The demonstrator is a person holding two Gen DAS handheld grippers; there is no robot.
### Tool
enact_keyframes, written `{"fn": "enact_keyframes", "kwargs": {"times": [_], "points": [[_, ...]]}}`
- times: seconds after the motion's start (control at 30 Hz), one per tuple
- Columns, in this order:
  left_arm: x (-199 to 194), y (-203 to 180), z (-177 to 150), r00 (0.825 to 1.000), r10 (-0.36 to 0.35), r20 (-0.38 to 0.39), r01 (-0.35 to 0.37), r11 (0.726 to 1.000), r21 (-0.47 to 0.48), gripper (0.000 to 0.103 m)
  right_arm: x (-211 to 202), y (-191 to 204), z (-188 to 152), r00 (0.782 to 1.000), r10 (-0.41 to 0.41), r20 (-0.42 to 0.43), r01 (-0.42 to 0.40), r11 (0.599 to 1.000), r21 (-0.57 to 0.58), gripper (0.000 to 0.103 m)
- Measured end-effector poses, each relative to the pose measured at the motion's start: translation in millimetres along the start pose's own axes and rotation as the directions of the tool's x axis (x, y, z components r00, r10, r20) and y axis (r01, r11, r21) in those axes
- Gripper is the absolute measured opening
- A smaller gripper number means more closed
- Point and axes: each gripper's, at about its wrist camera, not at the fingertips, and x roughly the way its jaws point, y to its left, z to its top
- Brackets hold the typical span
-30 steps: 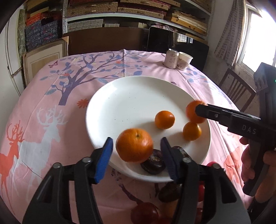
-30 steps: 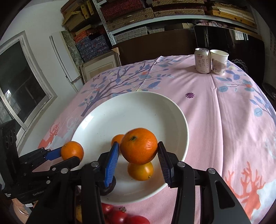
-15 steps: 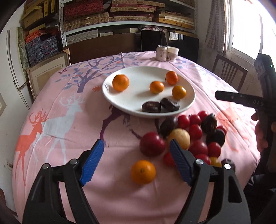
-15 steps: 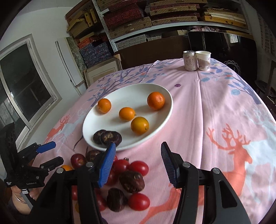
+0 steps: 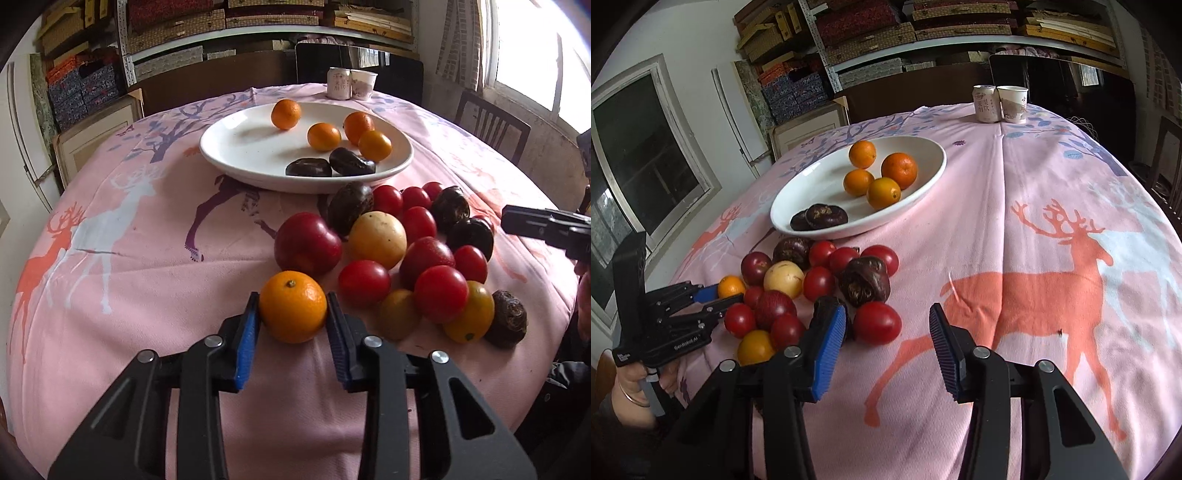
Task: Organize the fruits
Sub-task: 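Grasp an orange with the left gripper while the right gripper grasps a red tomato, then place the orange and the red tomato on the white plate, opening both grippers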
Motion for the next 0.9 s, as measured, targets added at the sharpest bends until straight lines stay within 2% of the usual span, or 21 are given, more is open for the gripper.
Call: {"fn": "enact_keyframes", "kwargs": {"times": [0.17,0.3,0.53,0.57,0.7,0.9], "points": [[-23.8,1.5,-8.5,0.999,0.005,0.046,-0.004,0.999,-0.034,0.034,7.5,13.3,-13.9,0.999,-0.046,-0.018,0.044,0.996,-0.076,0.043],[-29.7,1.5,-7.8,0.999,-0.001,0.046,0.003,0.999,-0.049,0.034,20.9,16.2,-7.3,0.993,-0.104,-0.048,0.098,0.989,-0.111,0.037],[-34.7,10.0,-7.6,0.999,-0.014,0.049,0.017,0.998,-0.067,0.034,36.0,23.9,7.9,0.988,-0.128,-0.086,0.115,0.984,-0.136,0.037],[-33.9,11.2,-7.7,0.999,-0.015,0.044,0.018,0.997,-0.069,0.034,38.1,23.0,8.9,0.988,-0.121,-0.095,0.109,0.986,-0.126,0.033],[-37.6,16.8,-9.4,0.999,-0.015,0.041,0.019,0.997,-0.078,0.034,33.6,25.0,7.0,0.991,-0.118,-0.059,0.111,0.987,-0.118,0.031],[-54.9,25.4,0.6,0.993,-0.052,0.103,0.062,0.993,-0.103,0.034,4.1,14.6,13.0,0.996,-0.085,0.012,0.086,0.996,-0.036,0.031]]}}
